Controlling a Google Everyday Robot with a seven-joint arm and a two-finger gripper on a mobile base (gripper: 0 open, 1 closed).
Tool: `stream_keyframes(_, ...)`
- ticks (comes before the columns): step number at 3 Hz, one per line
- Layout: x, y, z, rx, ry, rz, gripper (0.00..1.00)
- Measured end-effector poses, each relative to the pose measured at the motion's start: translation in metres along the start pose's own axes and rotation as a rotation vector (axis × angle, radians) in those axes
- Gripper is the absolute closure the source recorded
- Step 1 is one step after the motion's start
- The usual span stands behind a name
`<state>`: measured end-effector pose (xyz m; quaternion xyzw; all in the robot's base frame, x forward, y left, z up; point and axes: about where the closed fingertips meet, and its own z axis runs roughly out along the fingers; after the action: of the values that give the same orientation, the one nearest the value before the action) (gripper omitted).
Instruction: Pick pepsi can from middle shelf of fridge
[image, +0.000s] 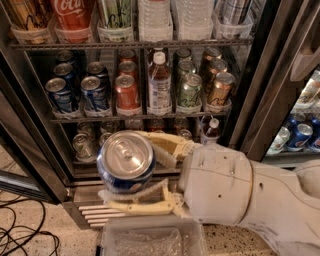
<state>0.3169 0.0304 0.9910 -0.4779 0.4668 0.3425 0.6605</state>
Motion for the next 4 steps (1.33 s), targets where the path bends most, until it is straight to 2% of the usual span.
stream_keyframes(1, -0.012, 0.006, -0.003, 0.033, 0.017, -0.011, 1.00)
stream_keyframes(2, -0.020, -0.003, -0.011, 0.057, 0.029, -0.024, 1.00)
stream_keyframes(4, -0.042, -0.055, -0.032, 0.107, 0.012, -0.087, 1.00)
